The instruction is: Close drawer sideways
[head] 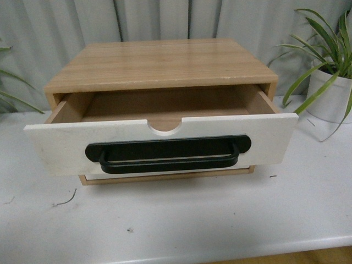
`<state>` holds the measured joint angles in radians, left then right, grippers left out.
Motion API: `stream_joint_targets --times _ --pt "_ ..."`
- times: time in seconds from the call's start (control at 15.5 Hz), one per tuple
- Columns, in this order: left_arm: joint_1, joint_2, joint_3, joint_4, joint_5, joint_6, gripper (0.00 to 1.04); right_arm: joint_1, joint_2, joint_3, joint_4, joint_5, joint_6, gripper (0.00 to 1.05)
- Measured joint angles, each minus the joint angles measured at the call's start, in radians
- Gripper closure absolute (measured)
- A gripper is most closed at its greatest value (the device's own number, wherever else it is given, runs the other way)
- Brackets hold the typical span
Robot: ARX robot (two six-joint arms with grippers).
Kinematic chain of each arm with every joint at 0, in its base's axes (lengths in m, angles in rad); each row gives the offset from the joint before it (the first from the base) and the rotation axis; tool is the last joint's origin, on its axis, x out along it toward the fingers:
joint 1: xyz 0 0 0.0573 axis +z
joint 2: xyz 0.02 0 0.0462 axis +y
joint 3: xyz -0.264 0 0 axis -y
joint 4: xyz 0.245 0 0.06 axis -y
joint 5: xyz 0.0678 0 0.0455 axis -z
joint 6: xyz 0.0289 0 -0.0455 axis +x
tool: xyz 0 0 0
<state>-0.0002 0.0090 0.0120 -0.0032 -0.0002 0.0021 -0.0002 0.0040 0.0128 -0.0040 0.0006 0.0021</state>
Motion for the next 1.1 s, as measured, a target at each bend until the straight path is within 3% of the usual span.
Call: stream_joint_targets --times 1.1 --pt "0.000 0.000 0.000 0.000 0.000 0.000 0.07 0.000 0.000 0.000 0.000 0.000 0.000 0.06"
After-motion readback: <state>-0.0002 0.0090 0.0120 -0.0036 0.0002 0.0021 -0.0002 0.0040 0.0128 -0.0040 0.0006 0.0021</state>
